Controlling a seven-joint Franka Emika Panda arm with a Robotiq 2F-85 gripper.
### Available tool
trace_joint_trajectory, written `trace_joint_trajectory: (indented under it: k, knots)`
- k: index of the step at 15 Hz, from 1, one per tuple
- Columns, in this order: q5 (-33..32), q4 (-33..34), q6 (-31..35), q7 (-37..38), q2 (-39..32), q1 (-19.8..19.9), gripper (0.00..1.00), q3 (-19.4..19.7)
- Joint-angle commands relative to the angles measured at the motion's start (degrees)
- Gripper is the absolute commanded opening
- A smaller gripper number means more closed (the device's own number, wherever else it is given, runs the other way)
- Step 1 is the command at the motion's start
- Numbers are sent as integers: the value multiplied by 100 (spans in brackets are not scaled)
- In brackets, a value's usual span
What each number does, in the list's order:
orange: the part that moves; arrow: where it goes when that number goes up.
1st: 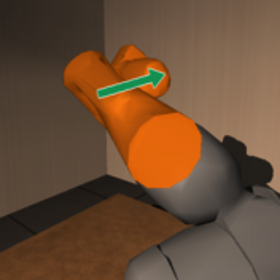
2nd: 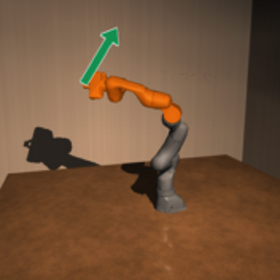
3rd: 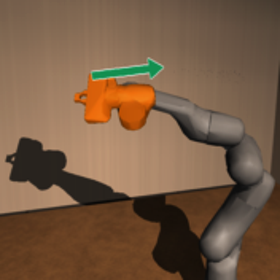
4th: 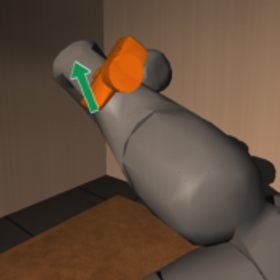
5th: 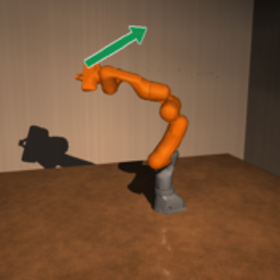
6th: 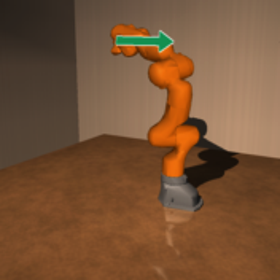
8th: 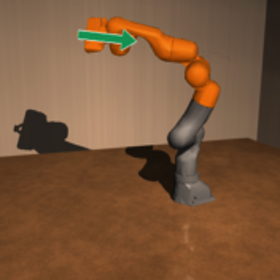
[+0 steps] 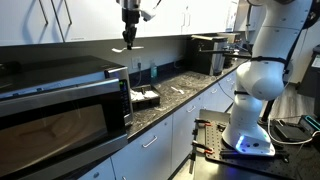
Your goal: Pick up the white fork from the top of the microwave and place it on the black cutlery tray
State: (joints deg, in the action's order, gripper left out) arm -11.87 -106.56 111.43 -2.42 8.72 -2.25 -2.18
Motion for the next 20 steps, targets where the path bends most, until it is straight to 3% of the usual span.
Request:
trace_joint_trajectory:
  k: [1,6,10,12,13,14,18,19,20]
  knots:
    - [-102,-1304,454,361,933,158,3,89]
    - [-115,-2708,936,168,1967,460,3,405]
    - [-146,-3521,1120,-684,2694,736,3,1003]
    - [-157,-3712,1131,-1483,2898,792,3,1394]
    - [-39,-3375,957,-986,2547,781,3,1126]
    - [-31,-3452,959,-1124,2627,818,11,1241]
    - [-33,-3439,957,-1073,2597,802,11,1137]
    - [-17,-3465,942,-1163,2632,810,3,1198]
    - [4,-3467,999,-1146,2589,820,3,1229]
